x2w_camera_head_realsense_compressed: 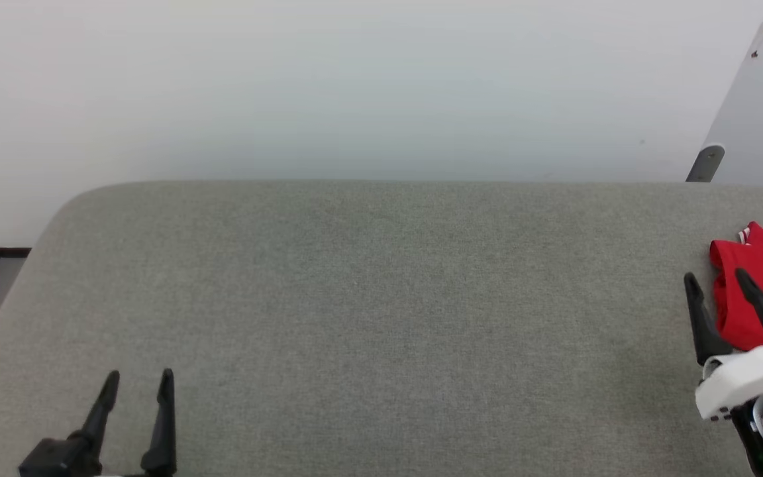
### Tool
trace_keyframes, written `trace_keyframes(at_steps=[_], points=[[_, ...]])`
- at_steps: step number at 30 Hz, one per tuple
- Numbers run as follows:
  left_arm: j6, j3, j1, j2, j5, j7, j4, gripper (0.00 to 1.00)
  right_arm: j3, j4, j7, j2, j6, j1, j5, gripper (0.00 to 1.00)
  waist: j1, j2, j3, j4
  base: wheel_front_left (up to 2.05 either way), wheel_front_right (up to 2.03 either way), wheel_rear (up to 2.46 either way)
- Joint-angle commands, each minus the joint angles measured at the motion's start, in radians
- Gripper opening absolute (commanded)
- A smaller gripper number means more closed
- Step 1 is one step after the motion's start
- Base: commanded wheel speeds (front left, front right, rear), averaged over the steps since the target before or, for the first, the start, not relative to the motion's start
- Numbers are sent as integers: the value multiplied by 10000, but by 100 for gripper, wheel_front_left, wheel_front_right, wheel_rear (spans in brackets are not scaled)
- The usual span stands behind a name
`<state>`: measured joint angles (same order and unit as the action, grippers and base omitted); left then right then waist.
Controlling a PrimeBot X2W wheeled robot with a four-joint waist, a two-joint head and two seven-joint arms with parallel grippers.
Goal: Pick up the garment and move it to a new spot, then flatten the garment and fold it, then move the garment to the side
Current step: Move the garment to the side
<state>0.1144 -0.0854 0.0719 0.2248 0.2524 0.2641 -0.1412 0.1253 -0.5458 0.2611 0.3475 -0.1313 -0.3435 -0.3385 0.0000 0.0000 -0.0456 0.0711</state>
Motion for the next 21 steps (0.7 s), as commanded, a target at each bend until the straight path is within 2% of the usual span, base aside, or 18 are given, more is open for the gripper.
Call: trace_keyframes(at_steps=[1,10,21], points=[[5,-37,141,-31,23,-8,9,100,-249,192,46,-121,11,285,99,100,0,0,-82,37,0,0,0],[84,-134,432,-127,-26,-9,-137,100,-1134,1414,46,-850,11,1797,531,100,0,0,-250,140,0,0,0],[161,-108,514,-98,91,-9,-291,100,-1537,2515,47,-1776,11,3064,1006,100,0,0,-276,180,0,0,0]])
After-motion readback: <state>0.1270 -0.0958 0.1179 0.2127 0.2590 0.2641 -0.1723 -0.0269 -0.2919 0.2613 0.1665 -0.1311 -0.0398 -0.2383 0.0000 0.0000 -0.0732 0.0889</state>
